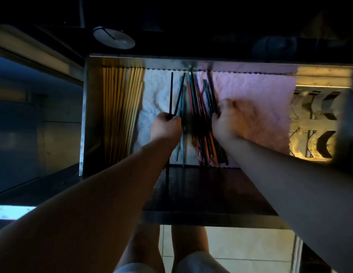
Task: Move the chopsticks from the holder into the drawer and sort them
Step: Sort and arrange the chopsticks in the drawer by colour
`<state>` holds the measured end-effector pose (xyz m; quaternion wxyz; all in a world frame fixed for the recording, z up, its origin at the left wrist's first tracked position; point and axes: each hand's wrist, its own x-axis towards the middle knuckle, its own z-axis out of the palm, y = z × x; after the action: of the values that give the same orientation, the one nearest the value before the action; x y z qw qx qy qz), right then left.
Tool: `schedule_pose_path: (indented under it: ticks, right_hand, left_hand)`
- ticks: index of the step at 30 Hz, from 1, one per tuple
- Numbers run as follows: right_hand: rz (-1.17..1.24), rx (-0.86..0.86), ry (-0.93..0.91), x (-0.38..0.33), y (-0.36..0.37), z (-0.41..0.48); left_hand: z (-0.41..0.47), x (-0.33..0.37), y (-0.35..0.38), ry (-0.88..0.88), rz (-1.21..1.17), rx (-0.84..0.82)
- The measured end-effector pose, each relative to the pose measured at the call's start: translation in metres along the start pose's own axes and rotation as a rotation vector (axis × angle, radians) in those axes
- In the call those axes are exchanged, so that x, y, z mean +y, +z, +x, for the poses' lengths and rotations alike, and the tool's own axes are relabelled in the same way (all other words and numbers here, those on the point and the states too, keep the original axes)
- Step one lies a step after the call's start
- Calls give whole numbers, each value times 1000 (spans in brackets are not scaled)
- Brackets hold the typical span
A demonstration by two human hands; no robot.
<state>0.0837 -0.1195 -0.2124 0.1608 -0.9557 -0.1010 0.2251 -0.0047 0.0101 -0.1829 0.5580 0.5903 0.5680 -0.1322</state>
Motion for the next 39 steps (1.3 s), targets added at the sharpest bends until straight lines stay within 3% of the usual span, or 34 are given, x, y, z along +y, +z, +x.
schedule_pose_path:
  ticks: [4,7,11,17,23,32,39]
  right_hand:
    - [15,-48,63,-2,-3,8]
    - [-47,69,95,-7,-6,10]
    - [107,118,62,-13,-4,3]
    - [242,53,95,-20,12,1]
    - [198,-36,123,-27,19,0]
    - [16,-54,1,-36,15,-1]
    - [31,-167,103,-41,22,7]
  left_hand:
    - [0,0,-3,-3,-9,-4]
    - [1,0,-7,2,1,3]
    - [2,-1,-14,2,4,8]
    - [3,-3,-21,-33,-43,34]
    - [7,-8,-23,-27,-13,63]
    - [5,-9,-22,-23,11,8]
    - [3,-8,-20,-11,21,24]
